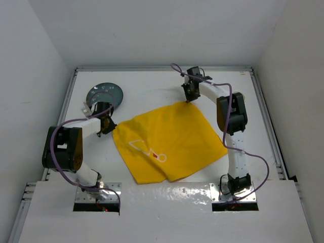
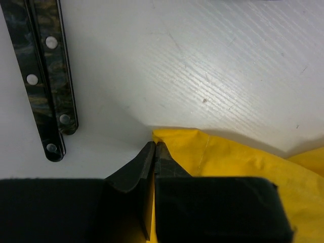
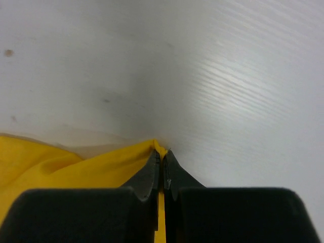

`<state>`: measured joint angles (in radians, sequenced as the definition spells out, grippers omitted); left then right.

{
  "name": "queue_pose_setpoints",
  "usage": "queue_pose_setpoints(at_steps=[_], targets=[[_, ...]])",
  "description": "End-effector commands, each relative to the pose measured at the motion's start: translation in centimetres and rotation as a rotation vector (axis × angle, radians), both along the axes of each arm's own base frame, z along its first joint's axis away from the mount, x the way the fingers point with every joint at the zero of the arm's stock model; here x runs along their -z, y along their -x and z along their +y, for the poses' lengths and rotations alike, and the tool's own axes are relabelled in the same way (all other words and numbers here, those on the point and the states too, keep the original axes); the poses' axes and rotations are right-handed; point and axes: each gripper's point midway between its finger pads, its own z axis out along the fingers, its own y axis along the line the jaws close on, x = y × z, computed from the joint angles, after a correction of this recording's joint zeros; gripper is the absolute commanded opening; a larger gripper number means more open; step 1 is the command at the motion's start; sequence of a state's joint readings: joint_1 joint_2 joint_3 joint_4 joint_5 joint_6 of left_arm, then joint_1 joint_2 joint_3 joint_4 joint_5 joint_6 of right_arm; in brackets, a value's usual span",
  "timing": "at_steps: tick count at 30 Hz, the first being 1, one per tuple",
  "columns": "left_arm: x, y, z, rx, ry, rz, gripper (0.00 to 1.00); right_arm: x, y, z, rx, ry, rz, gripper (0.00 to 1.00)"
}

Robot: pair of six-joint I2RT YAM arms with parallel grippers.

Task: Set the dinner table for one person

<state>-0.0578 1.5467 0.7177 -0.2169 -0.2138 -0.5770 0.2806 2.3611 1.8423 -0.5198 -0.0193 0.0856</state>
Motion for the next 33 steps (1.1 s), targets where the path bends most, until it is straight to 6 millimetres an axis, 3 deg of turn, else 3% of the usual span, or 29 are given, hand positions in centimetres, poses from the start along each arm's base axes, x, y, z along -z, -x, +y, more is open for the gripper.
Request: queue_pose_setpoints(at_steps=[1,2,5,7,14,16,17,18,20,22,24,26,27,29,32,33], targets=[[-1.0,-1.4,0.6,0.047,-0.043,0.009,0.00,1.3,1.3,-7.6,0.239,0.093,0.039,0.00],[-1.3,-1.8,0.6,0.055,-0.049,0.003,0.00,0.1,0.9,-8.8,0.278,0.101,0.002,0.00],[-2.7,-3.9,0.6,0.091,-0.067,-0.033,0.00,-0.7,1.1,-11.7,0.359,0.107,-0.021,0.00],[-3.9,-5.7,0.4,0.130,-0.081,-0.073,0.00,-2.7,0.7,-13.5,0.401,0.134,-0.079,0.00],[-6.7,-12.3,-0.4,0.265,-0.123,-0.158,0.00,-6.0,-1.2,-14.9,0.432,0.179,-0.201,0.00],[-6.1,-13.5,-0.6,0.292,-0.131,-0.147,0.00,-6.6,-2.1,-15.0,0.433,0.186,-0.221,0.00],[-7.0,-14.7,-0.8,0.305,-0.129,-0.174,0.00,-6.7,-2.4,-15.1,0.435,0.192,-0.226,0.00],[-6.2,-15.2,-0.9,0.320,-0.129,-0.158,0.00,-7.3,-3.0,-15.2,0.442,0.194,-0.244,0.00],[-7.0,-16.8,-1.5,0.344,-0.118,-0.191,0.00,-7.1,-3.4,-15.6,0.451,0.215,-0.248,0.00],[-6.0,-17.5,-1.9,0.372,-0.116,-0.169,0.01,-7.3,-3.9,-15.9,0.458,0.224,-0.260,0.00],[-5.9,-18.4,-2.4,0.399,-0.126,-0.167,0.09,-7.4,-4.3,-15.7,0.455,0.218,-0.265,0.10],[-6.5,-19.3,-2.7,0.414,-0.135,-0.187,0.21,-7.6,-4.5,-15.4,0.440,0.207,-0.265,0.34],[-6.8,-19.5,-2.7,0.420,-0.144,-0.193,0.35,-7.8,-4.6,-15.3,0.437,0.199,-0.269,0.39],[-8.6,-20.4,-2.7,0.422,-0.158,-0.230,0.49,-8.8,-4.7,-15.2,0.435,0.186,-0.290,0.47],[-12.3,-21.3,-3.0,0.429,-0.168,-0.294,0.60,-11.1,-4.4,-15.1,0.442,0.173,-0.332,0.54],[-13.4,-21.3,-3.4,0.437,-0.163,-0.311,0.60,-13.1,-4.2,-15.0,0.452,0.152,-0.366,0.54]])
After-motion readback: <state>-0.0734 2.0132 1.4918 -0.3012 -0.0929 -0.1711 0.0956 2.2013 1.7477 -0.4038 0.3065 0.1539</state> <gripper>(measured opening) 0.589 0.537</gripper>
